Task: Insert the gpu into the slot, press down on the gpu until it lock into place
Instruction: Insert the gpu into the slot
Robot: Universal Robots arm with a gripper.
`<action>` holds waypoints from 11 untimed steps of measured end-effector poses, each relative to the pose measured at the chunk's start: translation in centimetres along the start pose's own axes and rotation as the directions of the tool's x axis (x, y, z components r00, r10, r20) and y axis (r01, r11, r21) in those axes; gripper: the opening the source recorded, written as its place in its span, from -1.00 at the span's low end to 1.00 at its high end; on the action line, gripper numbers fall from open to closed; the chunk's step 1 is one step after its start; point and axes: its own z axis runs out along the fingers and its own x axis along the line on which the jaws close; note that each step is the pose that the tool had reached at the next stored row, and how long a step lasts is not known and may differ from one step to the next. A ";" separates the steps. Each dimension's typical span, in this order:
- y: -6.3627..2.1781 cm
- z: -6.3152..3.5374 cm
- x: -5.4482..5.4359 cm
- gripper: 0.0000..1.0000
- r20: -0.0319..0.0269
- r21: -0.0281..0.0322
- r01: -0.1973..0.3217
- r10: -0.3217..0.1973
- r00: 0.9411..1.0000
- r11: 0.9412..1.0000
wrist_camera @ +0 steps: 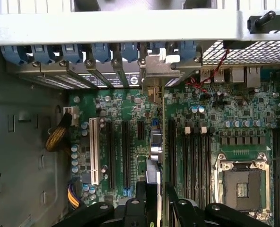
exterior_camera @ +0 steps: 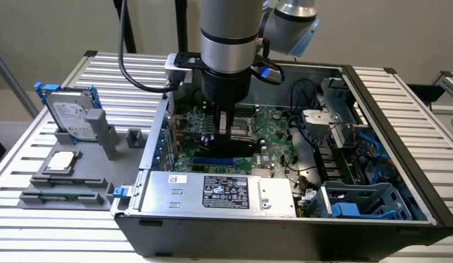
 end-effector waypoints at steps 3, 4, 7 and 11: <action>0.02 0.35 0.0 -0.47 0.000 -0.003 -0.002 0.002 1.000 1.000; 0.02 0.44 0.0 -0.47 0.000 -0.005 -0.002 0.002 1.000 1.000; 0.03 0.67 0.0 -0.47 -0.001 -0.014 -0.002 0.002 1.000 1.000; 0.04 0.92 0.0 -0.47 0.000 -0.023 -0.003 0.003 1.000 1.000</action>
